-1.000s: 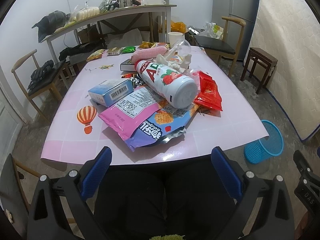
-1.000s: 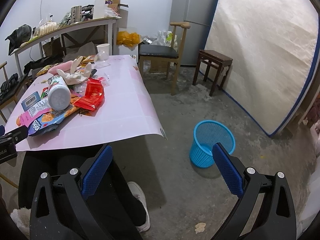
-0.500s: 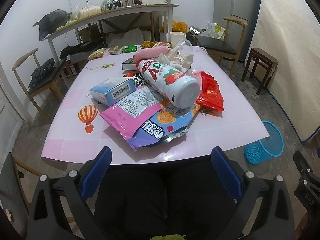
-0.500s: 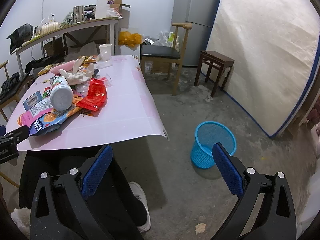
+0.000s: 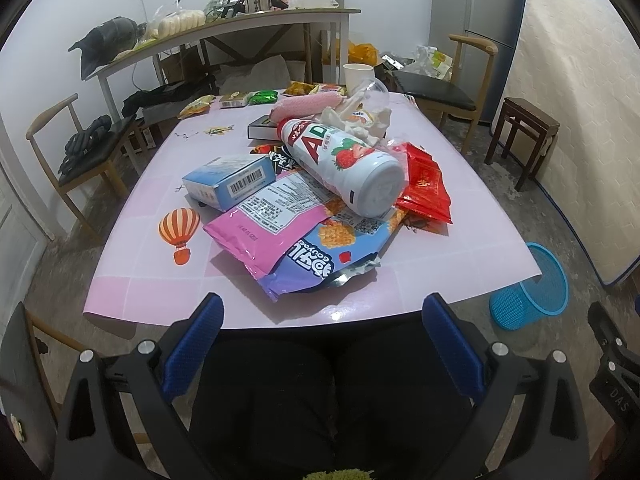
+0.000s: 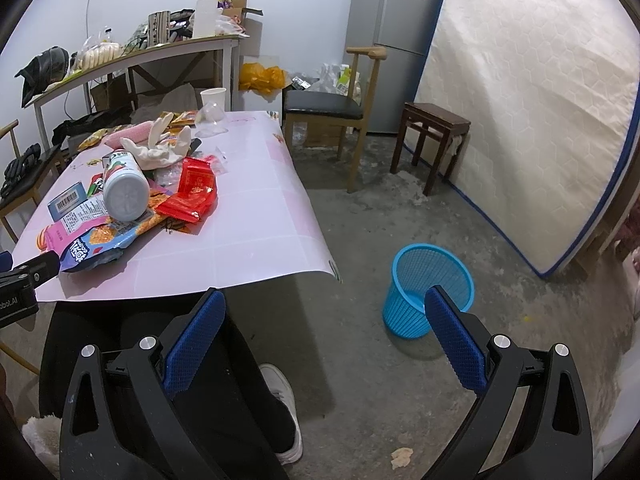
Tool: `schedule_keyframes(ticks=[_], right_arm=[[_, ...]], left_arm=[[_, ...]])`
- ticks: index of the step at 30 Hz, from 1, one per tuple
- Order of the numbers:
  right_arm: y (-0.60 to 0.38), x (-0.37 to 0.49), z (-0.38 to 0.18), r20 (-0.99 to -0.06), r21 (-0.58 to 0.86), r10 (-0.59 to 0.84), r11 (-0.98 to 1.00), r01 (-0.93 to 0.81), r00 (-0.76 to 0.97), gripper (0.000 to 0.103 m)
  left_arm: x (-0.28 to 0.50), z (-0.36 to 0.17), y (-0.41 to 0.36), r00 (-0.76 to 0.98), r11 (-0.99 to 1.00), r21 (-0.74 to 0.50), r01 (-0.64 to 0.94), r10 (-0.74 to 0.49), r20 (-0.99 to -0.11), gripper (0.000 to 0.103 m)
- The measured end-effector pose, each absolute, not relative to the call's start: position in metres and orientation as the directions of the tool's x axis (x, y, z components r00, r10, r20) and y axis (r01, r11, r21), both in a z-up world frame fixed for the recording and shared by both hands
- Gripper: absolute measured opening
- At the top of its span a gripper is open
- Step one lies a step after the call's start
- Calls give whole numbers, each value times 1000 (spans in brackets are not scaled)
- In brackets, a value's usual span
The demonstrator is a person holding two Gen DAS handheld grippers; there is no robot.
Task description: Collect trash
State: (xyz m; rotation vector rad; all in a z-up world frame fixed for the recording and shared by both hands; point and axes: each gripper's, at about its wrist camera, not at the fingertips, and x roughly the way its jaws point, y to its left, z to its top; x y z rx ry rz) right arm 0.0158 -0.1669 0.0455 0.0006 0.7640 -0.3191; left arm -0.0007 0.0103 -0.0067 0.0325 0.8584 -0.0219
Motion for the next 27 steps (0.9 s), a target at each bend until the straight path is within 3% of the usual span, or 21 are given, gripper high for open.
schedule_keyframes(ticks=[27], right_arm=[[-165,16,45,-679,-114,-285,951,287,677,95]], left_arm=[[0,-8,11,650,999,19,36,-9,-760,97]])
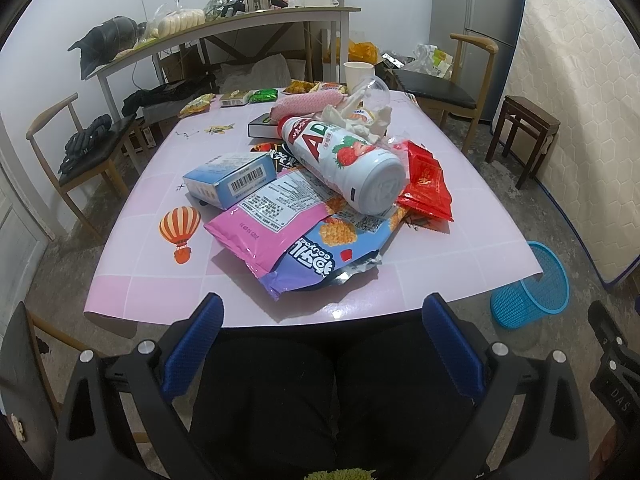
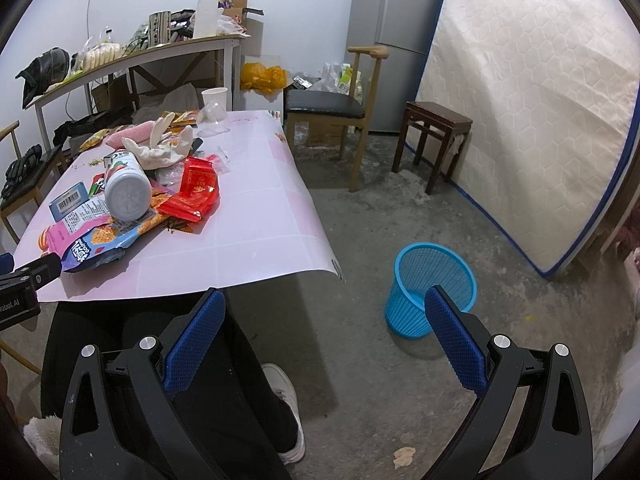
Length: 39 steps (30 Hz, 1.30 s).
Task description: Collect trash
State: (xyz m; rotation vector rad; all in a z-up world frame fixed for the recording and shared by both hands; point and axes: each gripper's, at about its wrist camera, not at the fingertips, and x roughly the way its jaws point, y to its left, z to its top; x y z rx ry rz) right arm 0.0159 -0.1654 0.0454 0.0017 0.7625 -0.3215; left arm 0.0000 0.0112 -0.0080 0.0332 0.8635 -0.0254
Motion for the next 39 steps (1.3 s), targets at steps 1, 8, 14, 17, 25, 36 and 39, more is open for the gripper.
schedule_keyframes(ticks=[1,8,14,17,25,36,39], right_arm=[[-166,16,45,-680,-113,-284,952,285,676,95],[-165,18,44,-685,-104,-277,953,286,674,95],[-166,36,45,-700,-40,-220,962,270,680,95],[-164,51,47,-693,5,-172,970,243,700,95],[-162,110,36,-708,247,78,959,142,702,95],[-173,175,20,-664,499,312,862,92,679,95],[-177,185,12,-661,541,349,835,99,665,95]], left_arm=[[1,-8,10,648,999,18,34,-9,-761,97],[2,-9,12,646,999,17,35,-10,-763,97],[10,-8,32,678,999,38,11,21,-735,97],[19,-7,55,703,997,69,-35,73,-708,97],[53,-9,122,725,993,33,-111,104,-680,97],[145,-54,218,577,703,-693,-160,-503,-643,97],[160,-76,230,534,566,-791,-231,-606,-590,97]])
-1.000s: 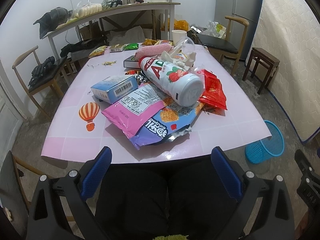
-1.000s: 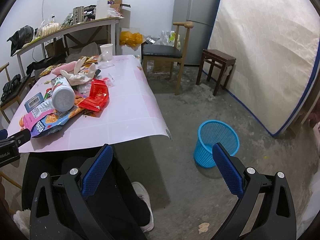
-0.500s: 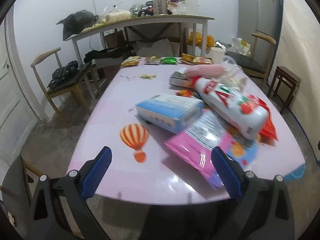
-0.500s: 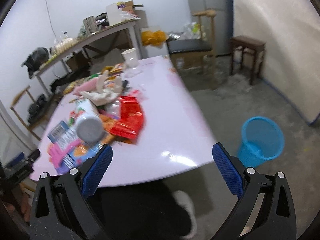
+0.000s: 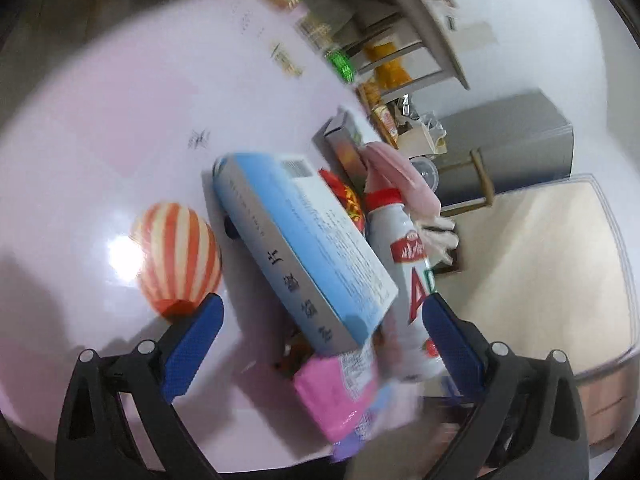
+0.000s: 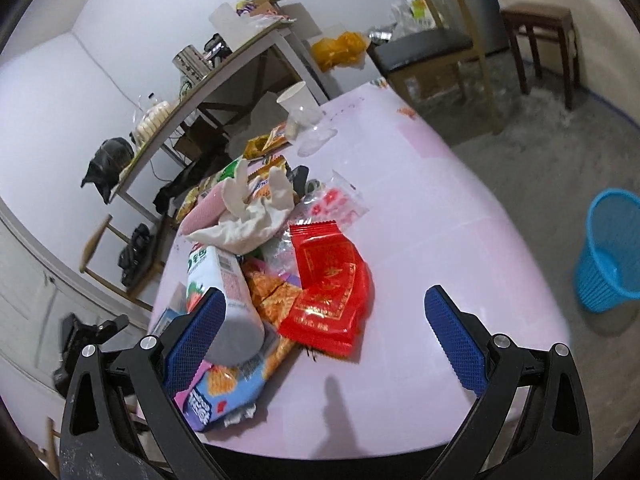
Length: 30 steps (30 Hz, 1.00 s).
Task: Collect trash
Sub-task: 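Grasp the blue medicine box with the left gripper while the right grasps the red packet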
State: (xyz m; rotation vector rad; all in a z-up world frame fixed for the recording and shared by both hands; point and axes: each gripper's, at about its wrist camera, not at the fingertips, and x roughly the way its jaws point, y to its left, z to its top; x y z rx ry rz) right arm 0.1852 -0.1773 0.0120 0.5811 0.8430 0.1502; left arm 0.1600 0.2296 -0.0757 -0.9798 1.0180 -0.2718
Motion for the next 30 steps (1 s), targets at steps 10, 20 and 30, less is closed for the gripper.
schedule_keyframes(ticks=[10,20,30], right_arm=[[-189,207,-12,-650,629,444,770,109,617,95],[-193,228,-31,-637,670,496,735,105,591,86],[-183,228,-36,-711,571,425,814,107,561,15]], left_arm=[[194,-93,230,530,418,-878,-234,-702,-476,97],[201,-107,243,545,402,-860,-315,-665,-510,56],[191,-100,255,598,415,-864,-286,-627,-499,40]])
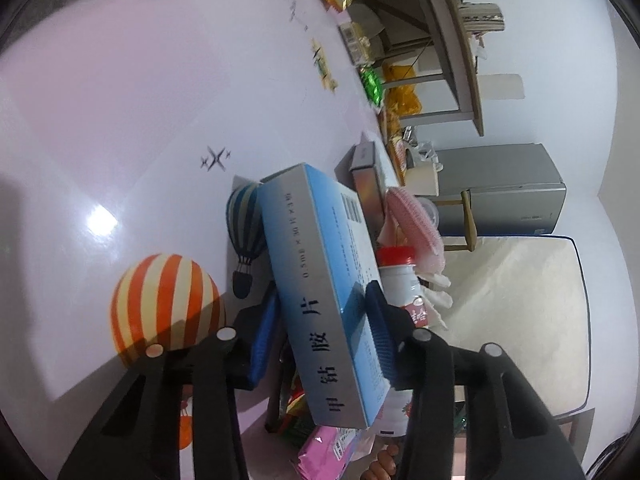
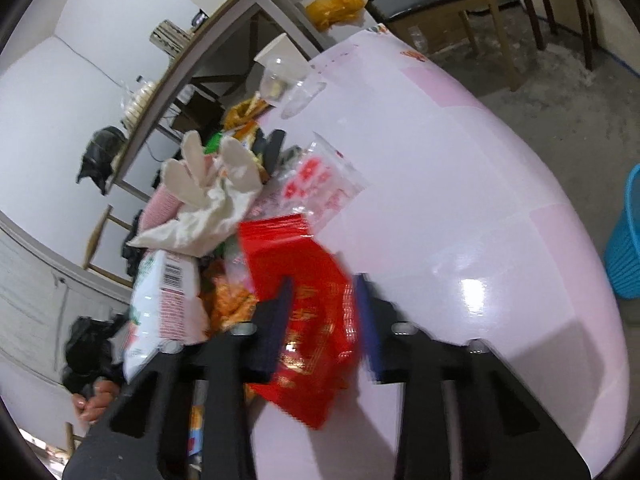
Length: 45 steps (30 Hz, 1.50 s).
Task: Collect trash
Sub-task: 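Grasp the blue medicine box with the left gripper while the right grasps the red packet, then carry both items to the blue wastebasket and open both grippers over it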
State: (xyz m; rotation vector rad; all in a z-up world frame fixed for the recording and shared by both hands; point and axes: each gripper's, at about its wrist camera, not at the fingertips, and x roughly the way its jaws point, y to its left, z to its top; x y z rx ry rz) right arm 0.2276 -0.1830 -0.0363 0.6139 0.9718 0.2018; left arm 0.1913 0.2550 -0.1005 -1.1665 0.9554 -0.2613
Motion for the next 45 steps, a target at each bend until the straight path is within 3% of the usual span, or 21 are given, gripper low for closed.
schedule_keyframes(ticks=[5,14,21,29,33,37,45], right_arm=[[-188,220,-31,-702,551,388,827,110,597,0],[-209,190,4,-618,588,377,804,87,690,0],[-239,151,26,-556,608,338,788,95,759,0],[-322,94,28,-537,605,184,764,224,823,0],[-373,73,17,-571,561,58,756,338,819,0],[-418,71,-5,-628,498,-47,743,447,777,0],[-499,103,-55,-697,427,-154,695,578,700,0]], left_arm=[[182,-75,258,648,459,-860,-223,-589,-483,35],[149,-13,247,720,543,-835,-83,-547,-427,34],[136,32,182,690,612,-786,87,-606,-396,33],[158,44,13,484,614,-735,288,-756,-442,33],[186,34,-103,340,624,-695,356,-780,-525,33],[212,0,-229,221,656,-625,423,-744,-631,33],[245,-85,-394,88,698,-525,487,-638,-765,33]])
